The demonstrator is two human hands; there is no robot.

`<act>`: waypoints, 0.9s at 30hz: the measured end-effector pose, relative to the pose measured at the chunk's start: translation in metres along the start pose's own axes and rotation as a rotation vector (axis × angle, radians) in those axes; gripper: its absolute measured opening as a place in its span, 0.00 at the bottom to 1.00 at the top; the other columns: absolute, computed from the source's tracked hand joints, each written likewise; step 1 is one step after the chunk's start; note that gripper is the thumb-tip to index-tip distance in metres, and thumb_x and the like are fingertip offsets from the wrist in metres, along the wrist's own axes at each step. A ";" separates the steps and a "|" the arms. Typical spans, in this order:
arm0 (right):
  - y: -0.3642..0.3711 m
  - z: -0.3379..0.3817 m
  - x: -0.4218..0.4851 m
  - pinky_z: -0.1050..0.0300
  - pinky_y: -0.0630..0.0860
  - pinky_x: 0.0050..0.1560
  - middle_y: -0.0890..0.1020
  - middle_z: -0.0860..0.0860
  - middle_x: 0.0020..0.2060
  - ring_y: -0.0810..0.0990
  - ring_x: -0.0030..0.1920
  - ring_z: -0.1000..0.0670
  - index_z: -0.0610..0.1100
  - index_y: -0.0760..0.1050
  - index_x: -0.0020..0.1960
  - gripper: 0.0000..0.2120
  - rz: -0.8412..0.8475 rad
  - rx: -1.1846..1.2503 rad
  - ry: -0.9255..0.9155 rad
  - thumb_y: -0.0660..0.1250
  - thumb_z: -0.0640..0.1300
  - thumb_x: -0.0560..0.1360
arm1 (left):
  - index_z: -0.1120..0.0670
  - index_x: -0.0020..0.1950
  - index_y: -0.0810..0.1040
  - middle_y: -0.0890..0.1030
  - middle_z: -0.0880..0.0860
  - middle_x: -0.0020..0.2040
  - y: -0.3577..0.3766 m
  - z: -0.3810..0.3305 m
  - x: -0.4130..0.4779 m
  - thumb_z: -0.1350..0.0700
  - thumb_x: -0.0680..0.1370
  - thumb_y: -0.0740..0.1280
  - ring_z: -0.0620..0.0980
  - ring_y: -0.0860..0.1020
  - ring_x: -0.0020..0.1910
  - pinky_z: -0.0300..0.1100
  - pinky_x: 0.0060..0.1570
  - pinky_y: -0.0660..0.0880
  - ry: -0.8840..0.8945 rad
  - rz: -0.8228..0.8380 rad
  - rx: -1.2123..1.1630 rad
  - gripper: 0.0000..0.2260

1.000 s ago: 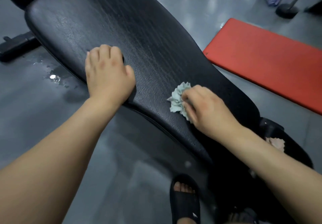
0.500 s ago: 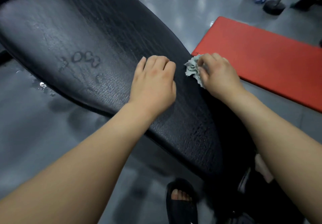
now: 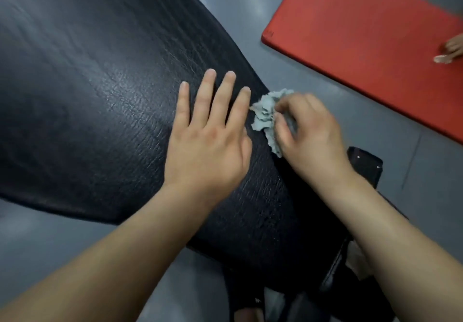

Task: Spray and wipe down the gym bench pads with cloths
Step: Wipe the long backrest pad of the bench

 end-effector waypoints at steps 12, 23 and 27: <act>-0.028 -0.073 -0.058 0.51 0.74 0.39 0.77 0.49 0.46 0.75 0.44 0.45 0.46 0.75 0.54 0.05 0.124 -0.075 0.449 0.66 0.41 0.78 | 0.46 0.78 0.69 0.63 0.60 0.80 0.002 -0.008 0.009 0.48 0.82 0.58 0.63 0.56 0.81 0.66 0.77 0.51 -0.004 0.102 0.050 0.23; -0.010 -0.017 -0.028 0.55 0.63 0.36 0.76 0.41 0.51 0.74 0.38 0.42 0.40 0.74 0.57 0.08 0.132 -0.065 0.504 0.64 0.38 0.78 | 0.45 0.78 0.69 0.61 0.59 0.81 0.007 -0.005 0.009 0.47 0.82 0.58 0.64 0.55 0.81 0.67 0.77 0.49 -0.017 0.144 0.019 0.23; -0.029 -0.052 -0.046 0.56 0.61 0.36 0.74 0.45 0.47 0.73 0.42 0.43 0.43 0.74 0.56 0.08 0.141 -0.212 0.530 0.59 0.43 0.79 | 0.44 0.79 0.65 0.58 0.59 0.82 0.010 -0.006 0.007 0.46 0.82 0.58 0.63 0.51 0.81 0.66 0.77 0.47 -0.018 0.184 0.001 0.24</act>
Point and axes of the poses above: each hand's wrist, its own x-axis towards the middle knuckle, its own y-axis out of the palm, z = x × y, the point moved 10 cm from there along x, towards the middle knuckle
